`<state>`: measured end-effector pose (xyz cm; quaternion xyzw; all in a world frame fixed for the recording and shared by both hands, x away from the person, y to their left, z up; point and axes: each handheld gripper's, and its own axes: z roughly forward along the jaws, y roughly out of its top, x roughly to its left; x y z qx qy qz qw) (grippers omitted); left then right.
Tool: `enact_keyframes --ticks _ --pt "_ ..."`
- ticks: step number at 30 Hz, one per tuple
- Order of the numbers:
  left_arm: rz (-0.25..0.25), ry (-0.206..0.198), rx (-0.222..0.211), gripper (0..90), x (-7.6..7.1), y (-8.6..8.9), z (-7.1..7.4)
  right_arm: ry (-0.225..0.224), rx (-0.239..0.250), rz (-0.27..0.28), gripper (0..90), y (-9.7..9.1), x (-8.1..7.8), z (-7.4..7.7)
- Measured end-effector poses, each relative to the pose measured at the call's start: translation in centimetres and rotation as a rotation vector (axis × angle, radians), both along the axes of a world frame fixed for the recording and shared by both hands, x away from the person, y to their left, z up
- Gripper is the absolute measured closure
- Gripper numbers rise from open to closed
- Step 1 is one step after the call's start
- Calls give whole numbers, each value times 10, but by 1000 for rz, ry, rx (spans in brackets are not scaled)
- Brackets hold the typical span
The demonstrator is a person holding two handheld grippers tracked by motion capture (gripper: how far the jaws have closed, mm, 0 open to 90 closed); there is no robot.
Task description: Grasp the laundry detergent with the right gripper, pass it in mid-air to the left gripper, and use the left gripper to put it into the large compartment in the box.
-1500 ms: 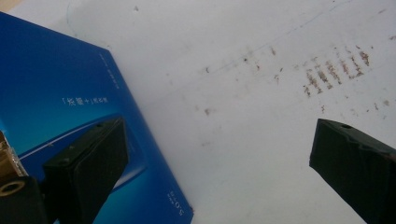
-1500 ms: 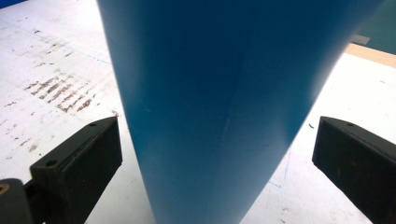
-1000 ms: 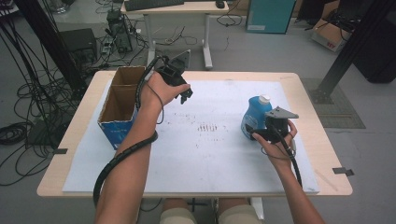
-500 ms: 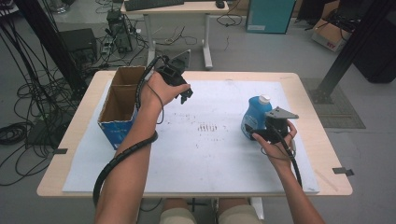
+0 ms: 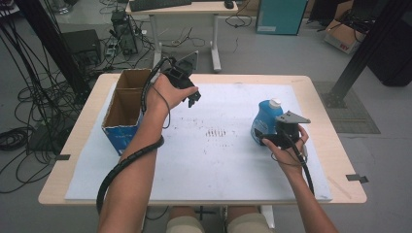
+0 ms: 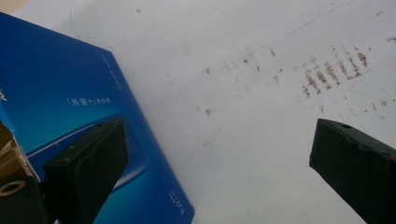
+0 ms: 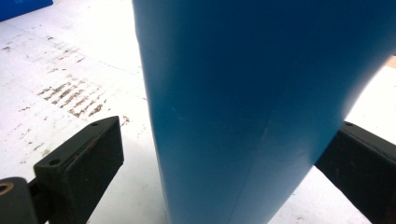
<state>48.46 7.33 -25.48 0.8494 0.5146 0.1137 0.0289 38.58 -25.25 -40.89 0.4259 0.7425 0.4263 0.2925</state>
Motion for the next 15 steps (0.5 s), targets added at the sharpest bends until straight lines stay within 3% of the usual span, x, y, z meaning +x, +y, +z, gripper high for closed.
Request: enact_keyframes --ticks 15 --pt "-4 -3 3 51 -1 0 2 7 17 -1 47 1 0 -1"
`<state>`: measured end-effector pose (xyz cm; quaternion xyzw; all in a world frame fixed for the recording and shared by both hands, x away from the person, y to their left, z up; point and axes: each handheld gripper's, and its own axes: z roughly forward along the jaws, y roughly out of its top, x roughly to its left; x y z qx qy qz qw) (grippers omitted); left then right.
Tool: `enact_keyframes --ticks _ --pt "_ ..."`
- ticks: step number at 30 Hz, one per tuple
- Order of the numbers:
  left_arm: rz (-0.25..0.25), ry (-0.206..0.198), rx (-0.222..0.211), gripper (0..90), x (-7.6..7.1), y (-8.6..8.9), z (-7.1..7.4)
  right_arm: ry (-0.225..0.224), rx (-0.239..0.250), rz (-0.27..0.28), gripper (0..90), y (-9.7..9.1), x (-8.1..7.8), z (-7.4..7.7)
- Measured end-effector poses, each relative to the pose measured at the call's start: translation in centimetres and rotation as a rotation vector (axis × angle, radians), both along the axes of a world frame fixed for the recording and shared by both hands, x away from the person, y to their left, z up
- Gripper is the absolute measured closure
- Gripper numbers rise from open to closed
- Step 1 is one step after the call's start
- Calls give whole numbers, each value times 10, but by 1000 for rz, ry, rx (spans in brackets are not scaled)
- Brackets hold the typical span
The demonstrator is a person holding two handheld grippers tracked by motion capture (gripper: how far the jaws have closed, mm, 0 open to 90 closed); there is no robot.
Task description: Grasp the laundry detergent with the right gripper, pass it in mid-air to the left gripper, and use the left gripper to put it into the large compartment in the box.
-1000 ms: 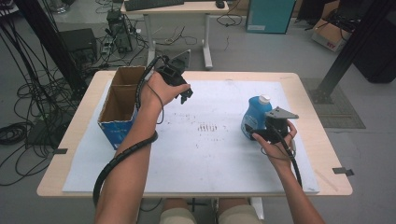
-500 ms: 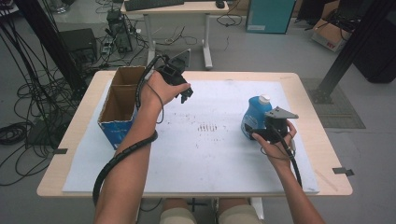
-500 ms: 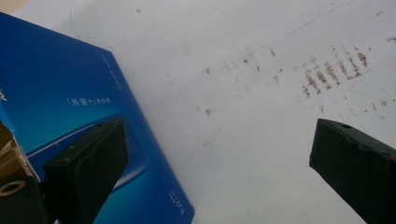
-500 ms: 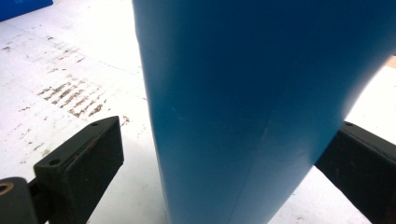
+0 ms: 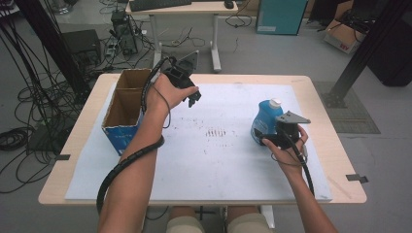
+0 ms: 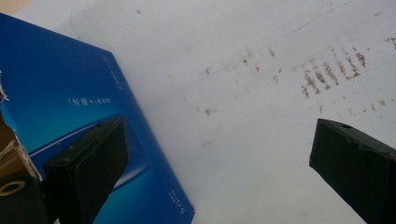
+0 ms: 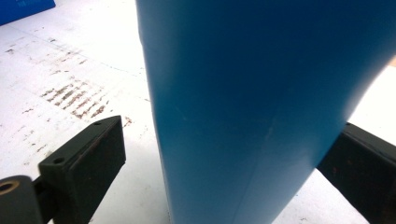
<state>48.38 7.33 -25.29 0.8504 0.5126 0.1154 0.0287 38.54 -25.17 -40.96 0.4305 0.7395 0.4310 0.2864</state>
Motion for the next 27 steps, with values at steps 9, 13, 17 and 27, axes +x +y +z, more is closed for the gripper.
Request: enact_keyframes --ticks 9,13,17,27 --pt "2 -1 1 51 -1 1 0 8 13 -7 177 1 2 -5" --pt "5 -4 -2 50 -1 2 -1 16 13 -13 255 1 3 -7" --pt "-1 -2 3 49 -2 1 -2 34 19 -18 344 2 3 -8" --pt "-6 3 11 51 -2 0 -2 35 20 -10 404 3 3 -8"
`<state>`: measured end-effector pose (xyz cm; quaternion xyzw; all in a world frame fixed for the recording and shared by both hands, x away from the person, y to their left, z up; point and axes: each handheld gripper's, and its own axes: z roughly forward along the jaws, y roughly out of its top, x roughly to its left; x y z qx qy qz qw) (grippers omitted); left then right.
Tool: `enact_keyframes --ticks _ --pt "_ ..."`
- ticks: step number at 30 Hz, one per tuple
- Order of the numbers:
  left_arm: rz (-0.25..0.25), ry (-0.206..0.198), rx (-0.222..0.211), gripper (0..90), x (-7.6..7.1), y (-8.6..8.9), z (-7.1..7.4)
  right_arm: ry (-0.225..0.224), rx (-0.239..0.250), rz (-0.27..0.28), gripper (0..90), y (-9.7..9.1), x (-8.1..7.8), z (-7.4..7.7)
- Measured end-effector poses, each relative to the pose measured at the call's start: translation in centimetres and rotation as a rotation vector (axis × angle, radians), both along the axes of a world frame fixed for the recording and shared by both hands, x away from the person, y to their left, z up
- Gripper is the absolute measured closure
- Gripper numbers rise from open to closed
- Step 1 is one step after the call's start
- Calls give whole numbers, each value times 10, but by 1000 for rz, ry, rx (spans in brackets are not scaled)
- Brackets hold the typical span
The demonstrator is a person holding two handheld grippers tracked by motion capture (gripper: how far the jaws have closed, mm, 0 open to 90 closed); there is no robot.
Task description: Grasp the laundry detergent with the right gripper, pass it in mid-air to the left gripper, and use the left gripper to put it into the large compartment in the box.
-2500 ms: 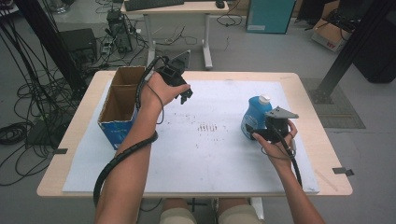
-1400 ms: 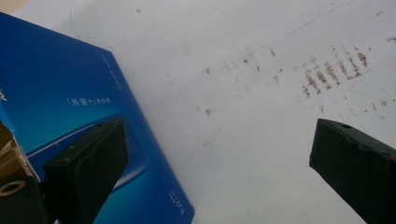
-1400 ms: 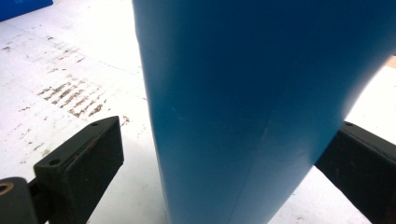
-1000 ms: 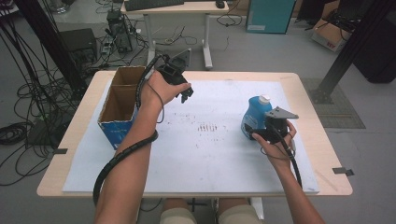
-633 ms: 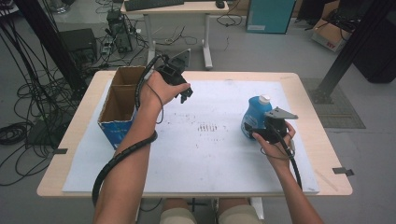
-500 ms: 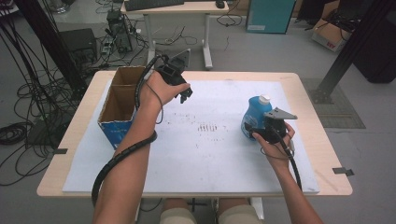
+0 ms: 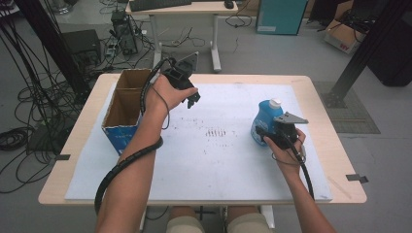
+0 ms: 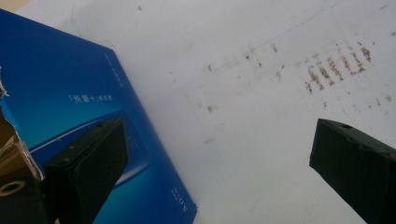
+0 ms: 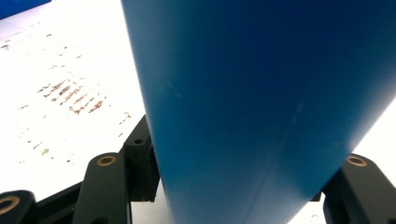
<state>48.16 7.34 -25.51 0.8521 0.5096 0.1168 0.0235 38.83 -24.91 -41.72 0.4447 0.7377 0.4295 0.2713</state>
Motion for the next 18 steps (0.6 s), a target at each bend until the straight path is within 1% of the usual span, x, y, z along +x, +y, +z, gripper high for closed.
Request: enact_keyframes --ticks 18 --pt "-3 -8 6 51 -4 -2 5 -4 -10 17 407 -1 0 0"
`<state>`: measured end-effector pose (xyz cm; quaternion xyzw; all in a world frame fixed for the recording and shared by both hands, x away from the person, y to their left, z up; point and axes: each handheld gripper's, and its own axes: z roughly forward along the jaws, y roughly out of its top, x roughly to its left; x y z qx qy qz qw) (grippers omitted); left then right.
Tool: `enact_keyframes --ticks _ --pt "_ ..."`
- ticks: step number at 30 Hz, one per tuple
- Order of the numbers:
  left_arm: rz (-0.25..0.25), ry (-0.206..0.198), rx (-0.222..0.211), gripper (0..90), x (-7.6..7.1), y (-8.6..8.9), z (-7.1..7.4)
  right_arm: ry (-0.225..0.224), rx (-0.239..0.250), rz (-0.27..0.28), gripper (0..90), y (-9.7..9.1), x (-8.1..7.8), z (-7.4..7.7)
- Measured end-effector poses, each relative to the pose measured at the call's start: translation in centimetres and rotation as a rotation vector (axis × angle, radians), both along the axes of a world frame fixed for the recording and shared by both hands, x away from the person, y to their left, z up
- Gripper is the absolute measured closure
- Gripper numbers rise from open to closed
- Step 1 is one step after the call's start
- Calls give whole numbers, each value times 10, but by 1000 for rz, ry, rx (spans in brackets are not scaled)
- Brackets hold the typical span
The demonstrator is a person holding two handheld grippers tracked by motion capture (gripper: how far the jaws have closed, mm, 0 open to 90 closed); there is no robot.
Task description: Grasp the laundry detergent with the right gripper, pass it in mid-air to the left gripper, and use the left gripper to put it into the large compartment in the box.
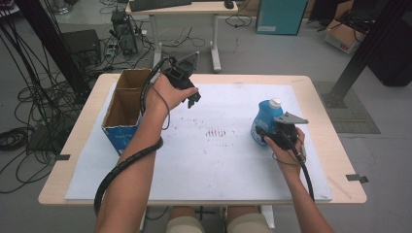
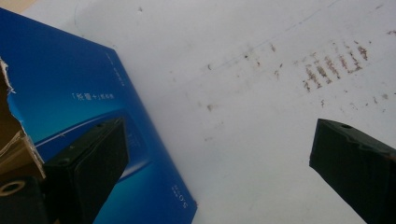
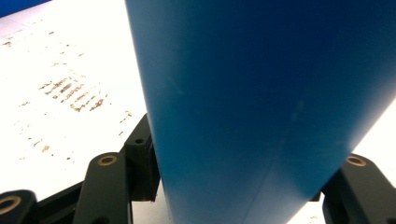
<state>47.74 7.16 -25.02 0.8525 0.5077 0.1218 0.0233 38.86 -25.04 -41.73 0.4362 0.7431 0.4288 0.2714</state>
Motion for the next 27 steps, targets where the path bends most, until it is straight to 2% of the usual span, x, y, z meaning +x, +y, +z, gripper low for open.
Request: enact_keyframes --ticks 18,27 --pt "4 -15 6 52 -2 3 7 14 -3 -6 409 1 0 1" --pt "-1 -18 7 52 -3 1 11 5 6 -7 424 0 -1 0"
